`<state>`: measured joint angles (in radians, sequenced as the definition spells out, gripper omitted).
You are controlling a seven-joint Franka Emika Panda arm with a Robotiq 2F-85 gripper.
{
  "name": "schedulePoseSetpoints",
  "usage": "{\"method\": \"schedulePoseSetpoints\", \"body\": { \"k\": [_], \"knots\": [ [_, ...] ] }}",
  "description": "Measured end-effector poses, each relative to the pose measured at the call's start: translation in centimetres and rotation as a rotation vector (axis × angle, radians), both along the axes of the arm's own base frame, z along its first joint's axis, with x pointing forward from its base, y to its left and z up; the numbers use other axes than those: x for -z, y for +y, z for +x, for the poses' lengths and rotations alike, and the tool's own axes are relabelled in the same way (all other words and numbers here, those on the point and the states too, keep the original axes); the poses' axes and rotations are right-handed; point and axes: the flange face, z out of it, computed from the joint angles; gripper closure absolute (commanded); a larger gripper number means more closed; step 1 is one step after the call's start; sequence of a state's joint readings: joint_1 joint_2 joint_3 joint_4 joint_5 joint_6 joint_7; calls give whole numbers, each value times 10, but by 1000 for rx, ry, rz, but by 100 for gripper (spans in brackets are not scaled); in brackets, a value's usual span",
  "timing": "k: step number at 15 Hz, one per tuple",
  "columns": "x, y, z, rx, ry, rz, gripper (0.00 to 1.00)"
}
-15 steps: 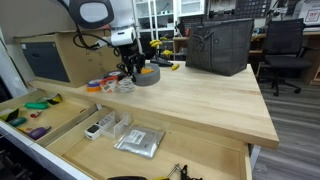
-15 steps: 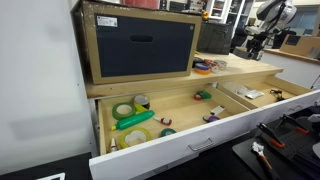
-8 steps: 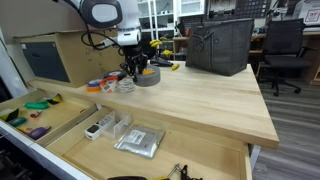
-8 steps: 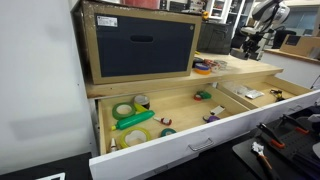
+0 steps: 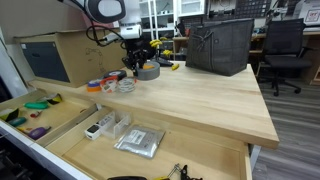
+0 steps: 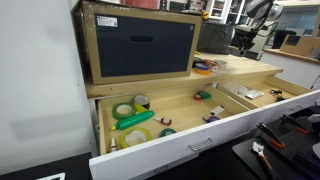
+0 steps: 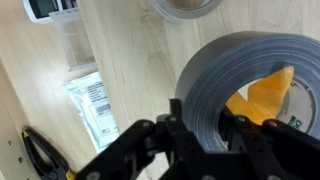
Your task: Remove the grey tape from the drawer
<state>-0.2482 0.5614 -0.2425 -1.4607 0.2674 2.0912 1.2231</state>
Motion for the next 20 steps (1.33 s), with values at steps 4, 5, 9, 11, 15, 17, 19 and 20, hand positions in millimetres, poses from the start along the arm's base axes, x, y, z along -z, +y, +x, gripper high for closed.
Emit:
{"method": "schedulePoseSetpoints", "body": {
  "k": [4,5,9,11,15,17,19,20],
  "knots": [
    [4,13,19,2,22,-20,88],
    [7,15,23,6,31,-22,88],
    [22,22,39,1,59,-28,88],
    [26,26,47,-13,59,-43,88],
    [25,34,64,-43,44,-79,88],
    [23,39,72,-56,28,-83,88],
    [22,46,81,-70,13,-84,88],
    [23,51,85,-78,8,-83,88]
  ]
}}
